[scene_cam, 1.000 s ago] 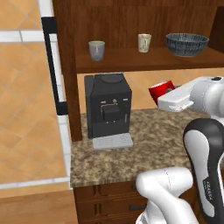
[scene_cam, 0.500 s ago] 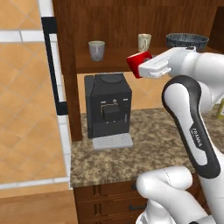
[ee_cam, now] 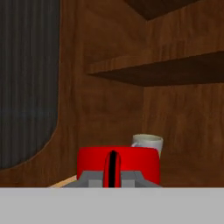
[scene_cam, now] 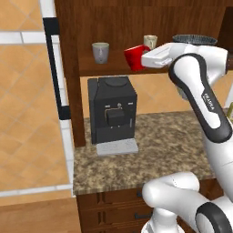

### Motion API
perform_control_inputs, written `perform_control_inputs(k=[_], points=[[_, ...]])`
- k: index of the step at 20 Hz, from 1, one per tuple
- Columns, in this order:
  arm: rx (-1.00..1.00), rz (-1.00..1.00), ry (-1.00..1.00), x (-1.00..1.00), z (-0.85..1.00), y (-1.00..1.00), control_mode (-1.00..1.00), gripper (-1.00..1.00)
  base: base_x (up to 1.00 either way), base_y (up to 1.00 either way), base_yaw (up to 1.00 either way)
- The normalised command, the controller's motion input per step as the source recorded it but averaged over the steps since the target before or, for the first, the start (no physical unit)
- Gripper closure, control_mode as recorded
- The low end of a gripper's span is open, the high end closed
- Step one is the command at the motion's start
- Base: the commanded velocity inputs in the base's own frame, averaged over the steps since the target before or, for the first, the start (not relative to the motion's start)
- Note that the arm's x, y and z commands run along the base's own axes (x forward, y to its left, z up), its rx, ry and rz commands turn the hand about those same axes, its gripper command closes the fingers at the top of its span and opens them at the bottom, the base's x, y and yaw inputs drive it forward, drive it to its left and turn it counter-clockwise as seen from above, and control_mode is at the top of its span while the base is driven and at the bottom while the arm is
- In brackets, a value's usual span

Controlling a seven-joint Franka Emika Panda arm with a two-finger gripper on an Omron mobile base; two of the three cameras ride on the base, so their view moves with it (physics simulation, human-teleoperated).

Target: Gather all objects into one cabinet and sort the glasses and bowls to opposite sides.

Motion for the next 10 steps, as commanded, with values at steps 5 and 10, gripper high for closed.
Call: perform_control_inputs(k=[5, 10], points=[[0.02, 0.03, 0.01, 0.94, -0.02, 0.00, -1.00, 1.00, 0.00, 0.00, 0.00], [-0.01, 0.04, 0.15, 0.77, 0.00, 0.00, -1.00, 1.00, 0.00, 0.00, 0.00]])
